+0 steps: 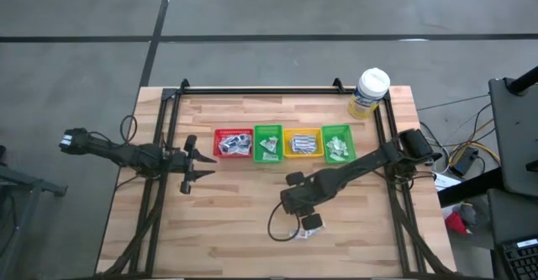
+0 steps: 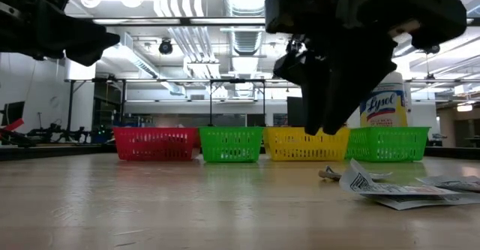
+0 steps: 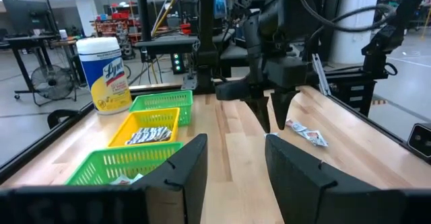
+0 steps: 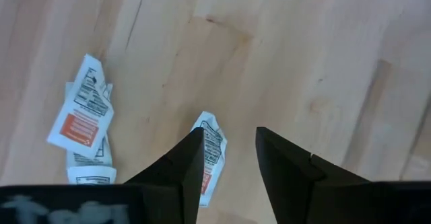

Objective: Pick & Place First Aid Supplies
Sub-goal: Put the ointment pack into the left green basket

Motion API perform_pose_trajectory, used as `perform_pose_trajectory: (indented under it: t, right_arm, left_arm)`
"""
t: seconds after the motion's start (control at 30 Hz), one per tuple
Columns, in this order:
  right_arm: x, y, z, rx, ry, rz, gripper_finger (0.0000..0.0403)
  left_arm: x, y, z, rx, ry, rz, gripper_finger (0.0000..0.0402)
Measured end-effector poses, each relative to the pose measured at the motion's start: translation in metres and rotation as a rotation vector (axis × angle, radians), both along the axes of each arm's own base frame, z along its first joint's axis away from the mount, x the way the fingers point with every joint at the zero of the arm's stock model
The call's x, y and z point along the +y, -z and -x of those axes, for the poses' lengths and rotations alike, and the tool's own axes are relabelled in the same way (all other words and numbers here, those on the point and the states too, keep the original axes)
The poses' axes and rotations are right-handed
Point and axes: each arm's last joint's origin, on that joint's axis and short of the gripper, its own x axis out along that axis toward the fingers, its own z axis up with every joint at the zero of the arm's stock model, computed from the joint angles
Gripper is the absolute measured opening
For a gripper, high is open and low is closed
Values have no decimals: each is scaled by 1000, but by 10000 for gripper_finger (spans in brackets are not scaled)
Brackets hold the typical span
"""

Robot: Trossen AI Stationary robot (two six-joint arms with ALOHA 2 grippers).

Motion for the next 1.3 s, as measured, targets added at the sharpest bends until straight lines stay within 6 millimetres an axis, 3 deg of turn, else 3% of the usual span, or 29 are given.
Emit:
perform_pose_trajectory:
  t: [0.37, 1.3]
  right_arm:
    - [-1, 35, -7, 82, -12, 40, 148]
    - [-2, 33, -6, 97, -17, 13, 40]
  left_arm:
    - [0, 0, 0, 0, -6, 0, 151]
    - [0, 0, 0, 2, -7, -6, 151]
